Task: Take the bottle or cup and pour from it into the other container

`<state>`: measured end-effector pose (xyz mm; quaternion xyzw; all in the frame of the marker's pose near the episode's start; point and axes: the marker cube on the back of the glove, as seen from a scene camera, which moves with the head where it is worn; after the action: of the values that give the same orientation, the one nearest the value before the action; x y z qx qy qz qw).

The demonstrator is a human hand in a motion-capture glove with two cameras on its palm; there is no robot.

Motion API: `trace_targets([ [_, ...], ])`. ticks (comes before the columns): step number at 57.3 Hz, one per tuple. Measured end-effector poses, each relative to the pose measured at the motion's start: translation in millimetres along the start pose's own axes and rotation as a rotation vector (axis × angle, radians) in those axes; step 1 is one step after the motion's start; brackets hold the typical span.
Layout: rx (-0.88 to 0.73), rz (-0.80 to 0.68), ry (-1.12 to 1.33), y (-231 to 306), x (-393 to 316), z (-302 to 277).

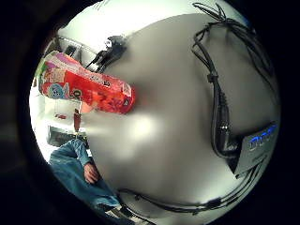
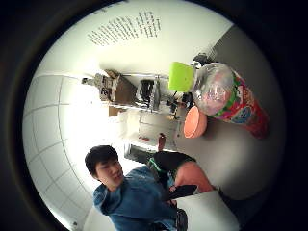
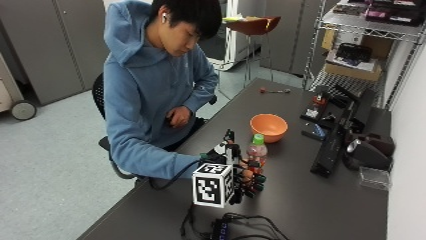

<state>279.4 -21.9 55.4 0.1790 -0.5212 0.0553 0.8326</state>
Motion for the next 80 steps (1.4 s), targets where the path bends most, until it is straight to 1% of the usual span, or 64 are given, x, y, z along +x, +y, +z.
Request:
trace_targets([
  [18, -0.032, 0.001, 0.024, -5.7, 5.0, 14.7],
  [53, -0.104, -0.004, -0.004, -19.3, 3.4, 55.6],
  [65, -0.057, -0.032, -0.084, -25.9, 1.0, 62.7],
  [70, -0.025, -0.056, -0.169, -28.2, -0.1, 68.1],
  [74, 0.039, -0.070, -0.229, -30.6, -0.3, 72.7],
  [80, 0.155, -0.082, -0.227, -36.5, 0.7, 77.9],
])
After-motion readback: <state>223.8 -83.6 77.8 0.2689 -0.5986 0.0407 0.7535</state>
